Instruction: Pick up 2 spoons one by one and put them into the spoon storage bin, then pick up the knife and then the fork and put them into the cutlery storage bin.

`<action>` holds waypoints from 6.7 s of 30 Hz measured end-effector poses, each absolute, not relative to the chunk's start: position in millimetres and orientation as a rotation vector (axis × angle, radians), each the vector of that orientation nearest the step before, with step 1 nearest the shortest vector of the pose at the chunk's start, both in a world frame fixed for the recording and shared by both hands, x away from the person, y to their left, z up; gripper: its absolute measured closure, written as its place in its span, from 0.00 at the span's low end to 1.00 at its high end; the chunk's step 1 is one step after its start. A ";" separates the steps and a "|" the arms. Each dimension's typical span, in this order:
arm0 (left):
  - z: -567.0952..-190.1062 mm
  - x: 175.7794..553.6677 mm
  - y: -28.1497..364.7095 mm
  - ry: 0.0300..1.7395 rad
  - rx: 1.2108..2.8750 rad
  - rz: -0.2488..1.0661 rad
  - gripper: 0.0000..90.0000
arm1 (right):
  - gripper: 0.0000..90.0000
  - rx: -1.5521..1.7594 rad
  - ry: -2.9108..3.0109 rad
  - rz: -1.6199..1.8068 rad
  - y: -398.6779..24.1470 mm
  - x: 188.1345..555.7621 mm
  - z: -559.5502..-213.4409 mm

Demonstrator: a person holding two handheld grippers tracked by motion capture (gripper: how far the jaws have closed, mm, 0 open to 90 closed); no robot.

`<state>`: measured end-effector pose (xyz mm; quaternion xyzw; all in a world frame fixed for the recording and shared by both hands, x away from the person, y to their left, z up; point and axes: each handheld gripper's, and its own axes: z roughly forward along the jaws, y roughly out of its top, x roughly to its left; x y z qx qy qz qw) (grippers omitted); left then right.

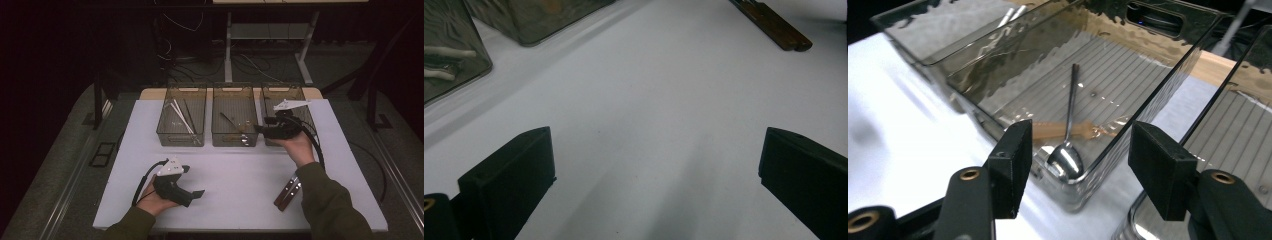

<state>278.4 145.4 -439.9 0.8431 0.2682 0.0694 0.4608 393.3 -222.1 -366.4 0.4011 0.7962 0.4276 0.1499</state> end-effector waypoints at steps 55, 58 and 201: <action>-439.0 277.3 146.6 0.668 2.068 0.181 0.00 | 1.00 1.033 2.620 1.104 -313.9 267.0 -421.8; -438.8 277.2 146.5 0.662 2.073 0.183 0.00 | 1.00 1.053 2.619 1.077 -318.0 264.4 -424.3; -441.3 278.4 156.4 0.634 2.079 0.170 0.00 | 0.79 1.017 2.649 0.918 -310.9 339.0 -438.5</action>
